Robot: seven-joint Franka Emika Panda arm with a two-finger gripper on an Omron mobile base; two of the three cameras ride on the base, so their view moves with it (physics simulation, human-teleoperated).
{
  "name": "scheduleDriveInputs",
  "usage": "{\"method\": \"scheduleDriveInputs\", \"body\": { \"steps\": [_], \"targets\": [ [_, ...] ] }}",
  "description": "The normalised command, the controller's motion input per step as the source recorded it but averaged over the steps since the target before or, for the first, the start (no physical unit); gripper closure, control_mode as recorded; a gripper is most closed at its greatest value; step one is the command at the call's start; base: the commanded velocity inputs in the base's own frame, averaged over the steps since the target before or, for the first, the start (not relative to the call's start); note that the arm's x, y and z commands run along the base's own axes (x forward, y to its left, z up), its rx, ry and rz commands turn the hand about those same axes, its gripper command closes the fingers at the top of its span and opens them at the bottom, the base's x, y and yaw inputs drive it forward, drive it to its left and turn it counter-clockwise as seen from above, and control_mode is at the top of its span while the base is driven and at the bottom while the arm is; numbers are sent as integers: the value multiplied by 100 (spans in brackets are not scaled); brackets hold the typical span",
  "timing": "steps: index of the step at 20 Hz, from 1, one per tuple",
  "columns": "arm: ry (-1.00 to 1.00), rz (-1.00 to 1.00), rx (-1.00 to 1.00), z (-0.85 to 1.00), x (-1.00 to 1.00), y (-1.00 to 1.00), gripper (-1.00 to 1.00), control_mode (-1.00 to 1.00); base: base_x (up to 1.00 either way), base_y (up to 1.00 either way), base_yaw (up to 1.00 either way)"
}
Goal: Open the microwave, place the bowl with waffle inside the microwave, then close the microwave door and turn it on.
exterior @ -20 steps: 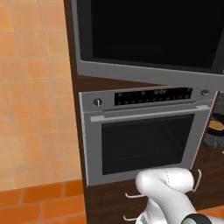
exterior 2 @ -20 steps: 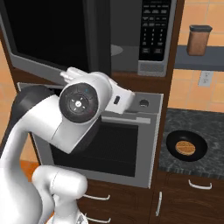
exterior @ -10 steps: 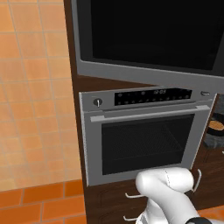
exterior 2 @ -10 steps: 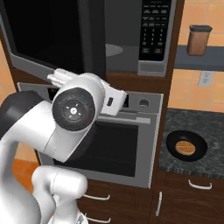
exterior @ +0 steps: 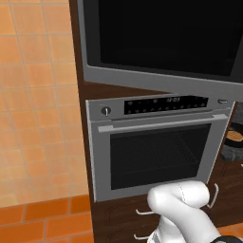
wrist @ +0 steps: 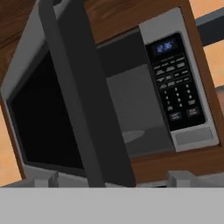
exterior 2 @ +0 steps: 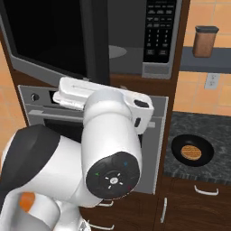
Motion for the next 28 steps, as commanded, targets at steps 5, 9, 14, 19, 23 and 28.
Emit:
{"method": "scheduleDriveInputs", "body": {
  "steps": [5, 9, 14, 19, 23, 28],
  "targets": [
    [-15, 0, -28, -20, 0, -54, -100, -100, 0, 0, 0],
    [-23, 0, -42, -61, 1, -48, -100, -100, 0, 0, 0],
    [-19, -3, -42, -67, 37, -12, -100, -100, 0, 0, 0],
    [-15, -9, -41, -37, 74, -1, -100, -100, 0, 0, 0],
    [-15, 0, -36, 0, 48, -19, -100, -100, 0, 0, 0],
    [-20, 2, -31, -2, 42, -15, -100, -100, 0, 0, 0]
  ]
}}
